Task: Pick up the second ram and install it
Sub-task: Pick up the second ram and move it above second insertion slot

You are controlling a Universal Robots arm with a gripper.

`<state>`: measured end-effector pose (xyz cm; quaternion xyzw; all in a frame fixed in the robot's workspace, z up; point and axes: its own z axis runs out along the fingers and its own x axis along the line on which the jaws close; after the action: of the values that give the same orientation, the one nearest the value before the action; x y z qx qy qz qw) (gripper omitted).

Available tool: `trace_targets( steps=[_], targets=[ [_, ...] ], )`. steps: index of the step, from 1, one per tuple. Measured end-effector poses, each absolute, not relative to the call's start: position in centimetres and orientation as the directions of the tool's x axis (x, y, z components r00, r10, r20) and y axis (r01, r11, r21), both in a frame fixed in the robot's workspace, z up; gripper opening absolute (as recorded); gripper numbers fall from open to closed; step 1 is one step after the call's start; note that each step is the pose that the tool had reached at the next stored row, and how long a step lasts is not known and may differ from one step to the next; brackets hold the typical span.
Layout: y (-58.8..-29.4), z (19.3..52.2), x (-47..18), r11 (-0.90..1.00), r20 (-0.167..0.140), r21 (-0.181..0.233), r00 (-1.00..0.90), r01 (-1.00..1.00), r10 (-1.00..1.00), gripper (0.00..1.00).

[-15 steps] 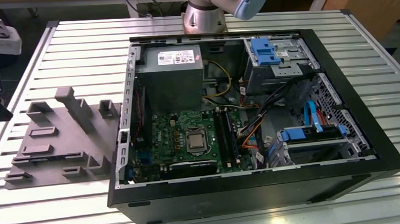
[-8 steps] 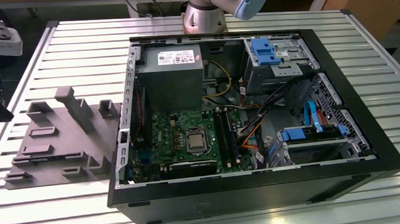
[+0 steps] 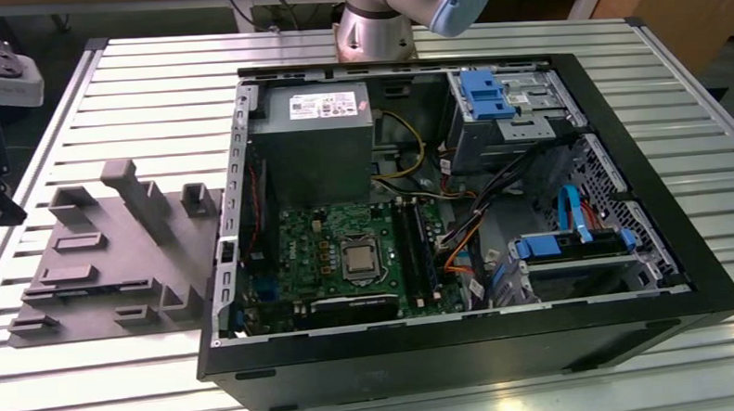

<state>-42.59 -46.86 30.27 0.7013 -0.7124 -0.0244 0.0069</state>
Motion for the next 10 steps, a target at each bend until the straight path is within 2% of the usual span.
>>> trace_targets(
  steps=[10],
  targets=[
    [-46.89, 29.86, -42.59, 0.021, -0.024, 0.044, -0.022, -0.999, -0.999, 0.11]
  ],
)
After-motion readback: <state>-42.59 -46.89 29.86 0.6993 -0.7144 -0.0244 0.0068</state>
